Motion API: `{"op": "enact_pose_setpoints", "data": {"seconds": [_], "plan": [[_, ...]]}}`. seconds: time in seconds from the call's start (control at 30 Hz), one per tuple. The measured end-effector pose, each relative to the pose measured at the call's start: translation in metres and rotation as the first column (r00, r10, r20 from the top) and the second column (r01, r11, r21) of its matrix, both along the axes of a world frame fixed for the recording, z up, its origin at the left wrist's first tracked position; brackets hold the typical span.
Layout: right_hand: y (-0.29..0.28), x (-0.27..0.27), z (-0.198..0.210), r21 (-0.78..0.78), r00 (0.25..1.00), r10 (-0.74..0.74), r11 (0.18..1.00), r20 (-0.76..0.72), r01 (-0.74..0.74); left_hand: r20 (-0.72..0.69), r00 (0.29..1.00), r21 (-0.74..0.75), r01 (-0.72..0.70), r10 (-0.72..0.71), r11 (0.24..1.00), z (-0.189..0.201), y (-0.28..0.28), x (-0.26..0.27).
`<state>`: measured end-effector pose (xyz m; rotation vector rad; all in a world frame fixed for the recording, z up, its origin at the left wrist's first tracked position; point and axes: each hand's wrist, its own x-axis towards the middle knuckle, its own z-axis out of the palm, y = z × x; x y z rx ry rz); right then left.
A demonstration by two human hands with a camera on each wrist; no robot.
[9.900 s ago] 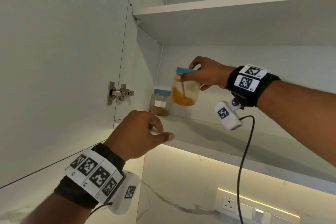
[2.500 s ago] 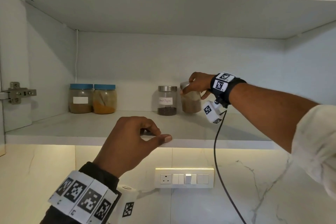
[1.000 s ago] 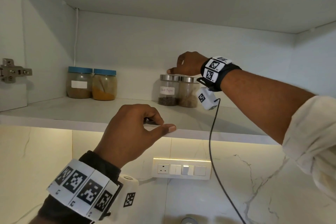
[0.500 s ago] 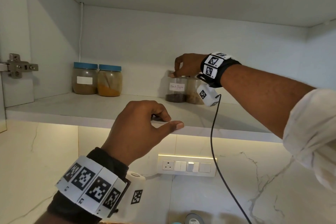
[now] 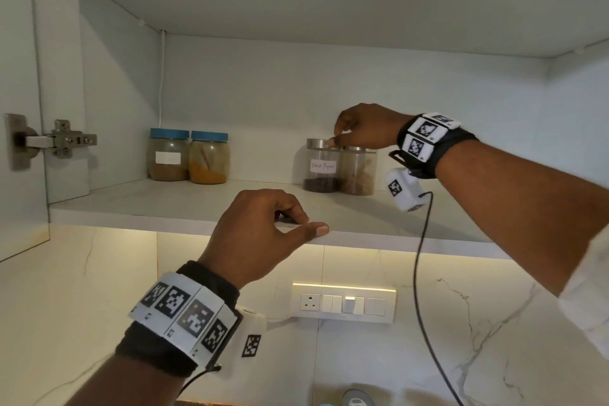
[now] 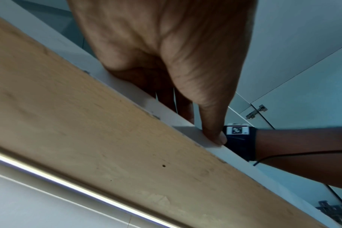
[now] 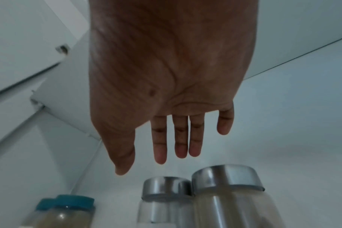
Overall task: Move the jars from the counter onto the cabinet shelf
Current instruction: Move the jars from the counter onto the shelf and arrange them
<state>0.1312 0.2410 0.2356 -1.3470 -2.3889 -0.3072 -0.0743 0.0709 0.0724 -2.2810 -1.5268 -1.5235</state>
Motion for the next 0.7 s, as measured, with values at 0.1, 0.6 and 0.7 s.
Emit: {"op": "enact_pose_setpoints", "data": {"seconds": [0.1,0.6,0.7], "plan": [[-0.032,0.023,-0.002,-0.005,0.989,0.072,0.997,-0.132,-0.073,-0.001,1.000,-0.019,-0.007,0.007,1.000,0.001,-0.005,0.004],[-0.197,0.097,-0.124,0.229,0.767,0.372,0.928,-0.523,-0.294,0.075,0.994,0.400,0.042,-0.078,0.915,-0.031,-0.049,0.056],[-0.217,0.103,-0.183,0.240,0.706,0.396,0.918,-0.587,-0.316,0.030,0.990,0.411,0.112,-0.136,0.905,-0.058,-0.063,0.075]]}}
